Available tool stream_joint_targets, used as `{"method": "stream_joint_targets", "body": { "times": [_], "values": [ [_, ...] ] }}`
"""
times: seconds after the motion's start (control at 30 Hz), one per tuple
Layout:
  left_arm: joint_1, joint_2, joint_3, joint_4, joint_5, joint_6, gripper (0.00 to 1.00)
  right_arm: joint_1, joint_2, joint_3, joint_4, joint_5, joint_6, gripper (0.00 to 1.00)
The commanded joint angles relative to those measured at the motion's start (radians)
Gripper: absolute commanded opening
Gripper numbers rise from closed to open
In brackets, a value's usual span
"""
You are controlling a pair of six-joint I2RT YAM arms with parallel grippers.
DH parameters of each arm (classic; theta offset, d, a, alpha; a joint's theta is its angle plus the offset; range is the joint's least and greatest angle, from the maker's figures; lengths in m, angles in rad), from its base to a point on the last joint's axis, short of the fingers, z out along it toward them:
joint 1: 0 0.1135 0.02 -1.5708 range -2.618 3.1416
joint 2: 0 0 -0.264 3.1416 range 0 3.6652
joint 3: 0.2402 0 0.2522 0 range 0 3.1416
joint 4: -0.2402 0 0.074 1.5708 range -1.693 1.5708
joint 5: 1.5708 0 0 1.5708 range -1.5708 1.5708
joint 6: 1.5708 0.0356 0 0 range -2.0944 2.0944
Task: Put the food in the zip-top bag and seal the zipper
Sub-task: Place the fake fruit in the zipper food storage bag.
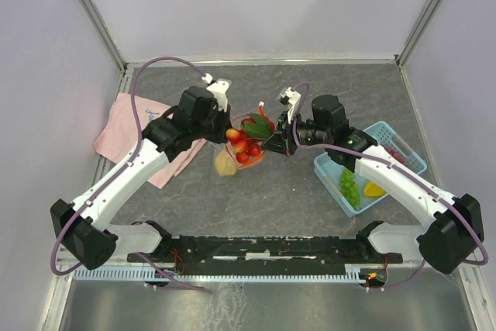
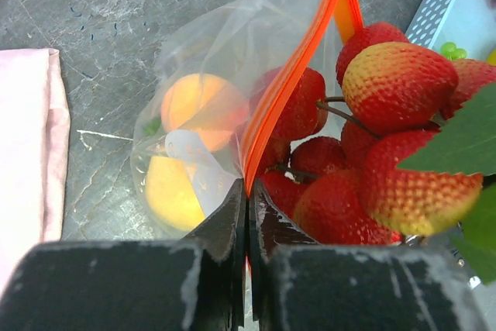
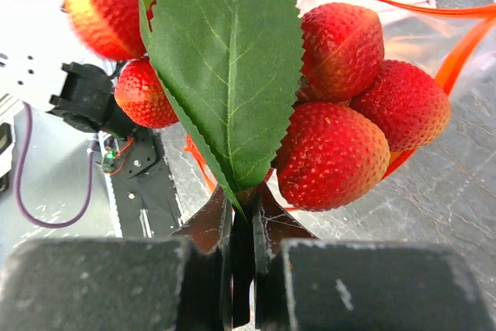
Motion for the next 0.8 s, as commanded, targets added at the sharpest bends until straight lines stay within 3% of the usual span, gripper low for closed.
{"method": "stream_joint_targets", "body": {
  "times": [0.0,0.27,0.47,0.77],
  "values": [
    [0.012,-0.035,0.004,0.05,0.012,-0.024,0.03,0.002,-0.042,0.031,-0.064,0.099,-0.088,0.02],
    [0.014,-0.041,0.004,0.044,0.003,-0.015,0.03,-0.002,-0.038,0.05,-0.183,0.226,-0.124,0.02],
    [0.015,-0.031,0.009,0.044,0.055,-0.002,0.03,0.003,0.031,0.119,-0.256,0.232,-0.114,0.02],
    [0.014,0.002,0.021,0.045,0.096,-0.034,0.03,0.116,0.082,0.191,-0.274,0.252,-0.175,0.02]
  ]
}}
